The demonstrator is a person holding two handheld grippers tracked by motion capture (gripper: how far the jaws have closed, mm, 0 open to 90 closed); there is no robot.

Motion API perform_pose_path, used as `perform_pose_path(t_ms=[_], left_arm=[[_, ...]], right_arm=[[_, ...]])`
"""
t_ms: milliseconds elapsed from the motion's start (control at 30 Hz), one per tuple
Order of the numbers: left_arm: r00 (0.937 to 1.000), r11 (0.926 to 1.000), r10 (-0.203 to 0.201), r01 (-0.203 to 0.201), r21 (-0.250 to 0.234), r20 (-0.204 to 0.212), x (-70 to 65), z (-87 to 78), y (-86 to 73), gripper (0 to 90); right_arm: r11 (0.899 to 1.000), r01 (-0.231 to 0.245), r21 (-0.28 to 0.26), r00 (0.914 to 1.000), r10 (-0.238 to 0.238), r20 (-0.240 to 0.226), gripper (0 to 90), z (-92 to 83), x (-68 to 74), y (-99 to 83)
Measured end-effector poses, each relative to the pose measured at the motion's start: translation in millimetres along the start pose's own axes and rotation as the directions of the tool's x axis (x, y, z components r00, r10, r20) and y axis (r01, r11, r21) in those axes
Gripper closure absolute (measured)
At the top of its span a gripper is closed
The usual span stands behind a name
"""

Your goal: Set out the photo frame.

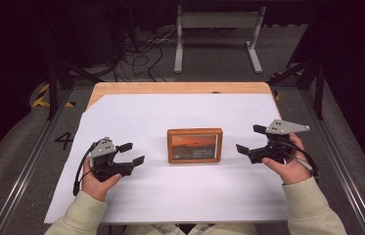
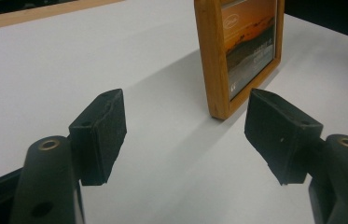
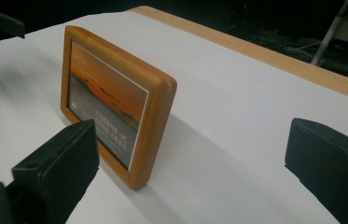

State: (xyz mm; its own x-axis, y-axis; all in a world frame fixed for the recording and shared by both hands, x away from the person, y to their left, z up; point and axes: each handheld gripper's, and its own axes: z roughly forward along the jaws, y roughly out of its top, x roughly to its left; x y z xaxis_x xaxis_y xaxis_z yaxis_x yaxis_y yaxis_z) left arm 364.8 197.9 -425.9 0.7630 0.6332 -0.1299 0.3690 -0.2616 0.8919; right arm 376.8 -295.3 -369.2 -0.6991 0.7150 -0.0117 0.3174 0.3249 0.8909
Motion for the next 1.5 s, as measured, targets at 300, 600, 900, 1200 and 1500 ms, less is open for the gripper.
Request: perform_pose_path(t_ms=[300,600,900,1200,1500], left_arm=[[1.0,0.9998,0.001,-0.001,-0.017,0.003,-2.8,-8.2,-3.1,29.8],[0.9999,0.9999,-0.007,0.007,-0.013,0.011,-4.8,-8.0,-7.0,29.8],[0.9999,1.0,-0.002,0.002,-0.004,0.012,-2.1,-4.0,-10.1,30.0],[0.9996,0.9998,-0.021,0.021,0.007,0.018,1.8,-1.5,-12.4,29.9],[0.9991,0.9992,-0.035,0.035,0.018,0.024,1.2,-0.5,-12.8,29.7]], right_arm=[[0.997,0.035,-0.074,0.9991,-0.037,-0.022,3.0,0.1,4.9,-24.2],[0.993,0.056,-0.101,0.9983,-0.054,0.024,1.9,4.8,3.6,-50.6],[0.998,0.068,-0.018,0.9965,-0.067,0.05,1.9,18.0,6.6,-70.8],[0.999,0.049,0.012,0.9966,-0.05,0.065,2.7,23.6,8.9,-78.4],[1.0,0.028,-0.003,0.9974,-0.028,0.066,3.5,22.3,5.9,-80.6]])
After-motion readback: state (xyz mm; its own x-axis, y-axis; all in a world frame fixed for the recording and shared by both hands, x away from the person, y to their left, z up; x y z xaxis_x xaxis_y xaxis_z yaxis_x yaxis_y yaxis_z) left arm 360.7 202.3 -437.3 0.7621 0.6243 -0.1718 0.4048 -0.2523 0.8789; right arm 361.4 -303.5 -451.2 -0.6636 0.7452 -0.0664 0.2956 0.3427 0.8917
